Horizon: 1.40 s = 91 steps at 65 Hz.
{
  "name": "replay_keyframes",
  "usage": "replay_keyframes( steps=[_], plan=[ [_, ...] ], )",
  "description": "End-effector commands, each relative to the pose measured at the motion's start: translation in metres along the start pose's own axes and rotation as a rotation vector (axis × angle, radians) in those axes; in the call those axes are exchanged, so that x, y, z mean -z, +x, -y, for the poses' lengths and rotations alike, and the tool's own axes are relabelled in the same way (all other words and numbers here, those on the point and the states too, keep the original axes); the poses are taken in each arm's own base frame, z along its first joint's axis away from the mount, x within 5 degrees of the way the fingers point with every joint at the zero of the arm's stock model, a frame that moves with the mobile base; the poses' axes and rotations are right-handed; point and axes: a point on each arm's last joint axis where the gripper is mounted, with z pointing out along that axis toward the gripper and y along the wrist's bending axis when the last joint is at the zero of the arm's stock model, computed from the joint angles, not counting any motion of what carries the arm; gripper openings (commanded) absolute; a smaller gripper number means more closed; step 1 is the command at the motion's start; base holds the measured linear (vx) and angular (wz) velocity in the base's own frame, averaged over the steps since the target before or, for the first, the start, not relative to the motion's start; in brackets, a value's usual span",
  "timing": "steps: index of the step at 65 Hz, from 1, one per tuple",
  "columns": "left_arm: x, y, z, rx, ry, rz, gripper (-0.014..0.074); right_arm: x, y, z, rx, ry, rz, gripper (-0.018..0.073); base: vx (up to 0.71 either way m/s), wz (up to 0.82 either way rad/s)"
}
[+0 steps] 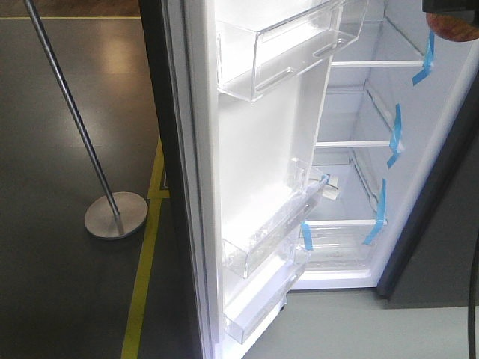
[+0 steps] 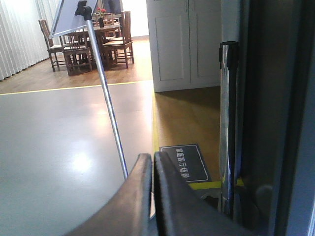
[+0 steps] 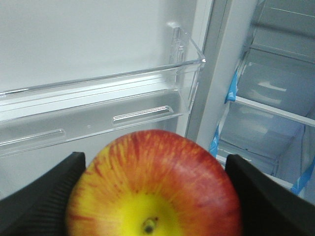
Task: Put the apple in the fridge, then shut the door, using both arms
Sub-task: 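Move the held apple toward the refrigerator door shelf, then raise the apple with the right gripper above the upper clear door shelf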
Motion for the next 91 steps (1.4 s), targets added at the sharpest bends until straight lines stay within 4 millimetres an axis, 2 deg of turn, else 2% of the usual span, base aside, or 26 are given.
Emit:
replay_keyframes(
  steps=[1, 91],
  plan=[
    [0.0029, -0.0134, 0.0014, 0.009, 0.020, 0.100, -0.0007, 0.0190, -0.0191, -0.0061, 0.006, 0.031, 0.123, 0.0119, 0.03, 0.00],
    [0.0029, -0.0134, 0.0014, 0.009, 0.020, 0.100, -0.0007, 0.0190, -0.0191, -0.0061, 0.006, 0.031, 0.123, 0.0119, 0.03, 0.00]
  ],
)
